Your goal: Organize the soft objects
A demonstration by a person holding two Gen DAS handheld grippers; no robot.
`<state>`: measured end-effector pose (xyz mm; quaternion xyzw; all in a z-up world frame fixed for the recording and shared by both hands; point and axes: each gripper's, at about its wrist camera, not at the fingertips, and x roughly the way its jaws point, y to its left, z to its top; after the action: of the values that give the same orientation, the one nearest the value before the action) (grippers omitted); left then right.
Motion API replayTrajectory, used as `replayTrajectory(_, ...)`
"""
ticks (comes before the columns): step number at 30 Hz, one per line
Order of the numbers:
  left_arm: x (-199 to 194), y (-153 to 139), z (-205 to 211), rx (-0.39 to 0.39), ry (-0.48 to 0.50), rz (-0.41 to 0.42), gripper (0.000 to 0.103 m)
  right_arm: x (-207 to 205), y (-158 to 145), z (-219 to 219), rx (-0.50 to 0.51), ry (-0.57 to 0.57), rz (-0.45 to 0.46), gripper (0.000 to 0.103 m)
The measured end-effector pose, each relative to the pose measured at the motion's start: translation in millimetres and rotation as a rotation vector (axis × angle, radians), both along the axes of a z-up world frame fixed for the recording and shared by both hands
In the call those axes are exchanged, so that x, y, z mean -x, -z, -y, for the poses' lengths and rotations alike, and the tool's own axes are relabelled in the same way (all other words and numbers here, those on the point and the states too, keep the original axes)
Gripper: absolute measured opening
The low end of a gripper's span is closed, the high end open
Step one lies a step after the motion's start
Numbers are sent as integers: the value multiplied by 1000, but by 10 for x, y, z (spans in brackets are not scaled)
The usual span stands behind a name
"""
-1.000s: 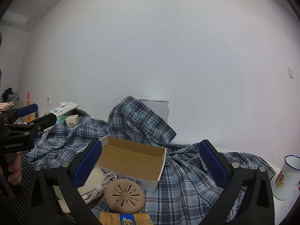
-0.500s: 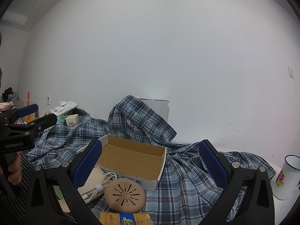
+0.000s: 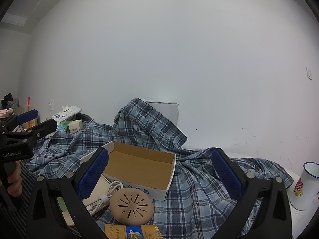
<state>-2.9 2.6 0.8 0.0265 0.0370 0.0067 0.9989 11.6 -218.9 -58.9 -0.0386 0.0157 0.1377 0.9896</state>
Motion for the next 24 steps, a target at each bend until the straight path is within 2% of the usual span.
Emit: replayTrajectory(24, -6, -1, 13, -21, -3, 3, 103, -125, -12, -13, 11, 10, -59, 103)
